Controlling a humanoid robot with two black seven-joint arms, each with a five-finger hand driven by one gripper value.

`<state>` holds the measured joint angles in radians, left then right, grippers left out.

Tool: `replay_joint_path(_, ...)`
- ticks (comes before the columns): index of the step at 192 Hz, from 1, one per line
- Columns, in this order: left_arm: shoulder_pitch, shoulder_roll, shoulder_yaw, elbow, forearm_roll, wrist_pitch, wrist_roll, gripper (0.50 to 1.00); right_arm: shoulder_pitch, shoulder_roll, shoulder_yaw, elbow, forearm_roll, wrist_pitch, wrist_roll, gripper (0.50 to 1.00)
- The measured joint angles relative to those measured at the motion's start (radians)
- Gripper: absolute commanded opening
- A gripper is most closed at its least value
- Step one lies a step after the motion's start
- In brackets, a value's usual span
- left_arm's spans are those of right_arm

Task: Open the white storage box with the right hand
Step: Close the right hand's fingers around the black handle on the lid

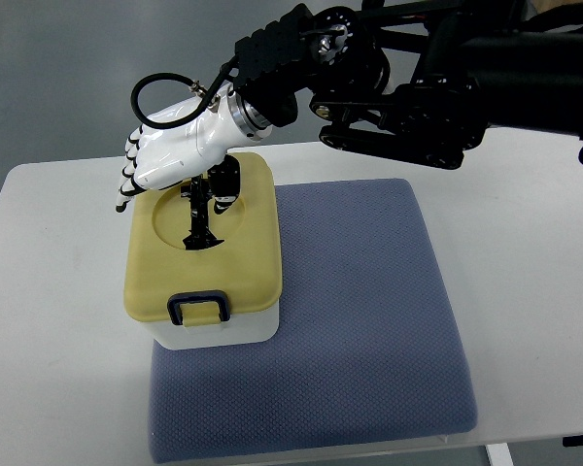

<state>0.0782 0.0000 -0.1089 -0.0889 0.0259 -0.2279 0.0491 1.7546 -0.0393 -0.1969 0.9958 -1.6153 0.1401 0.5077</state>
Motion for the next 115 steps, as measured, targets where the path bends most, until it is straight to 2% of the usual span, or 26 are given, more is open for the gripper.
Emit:
replay_joint_path(81, 0.0, 0.0, 0.0, 0.0, 0.0, 0.0, 0.0, 1.0, -0.057, -0.001, -0.004, -0.046, -0.018, -0.018, -0.005, 0.913)
replay_joint_path(94, 0.0, 0.0, 0.0, 0.0, 0.0, 0.001, 0.0, 1.0, -0.058, -0.003, -0.003, -0.047, -0.018, -0.02, -0.005, 0.868)
replay_joint_path(115, 0.0, 0.0, 0.0, 0.0, 0.0, 0.001, 0.0, 1.0, -0.063, -0.004, -0.001, -0.047, -0.017, -0.031, -0.005, 0.825)
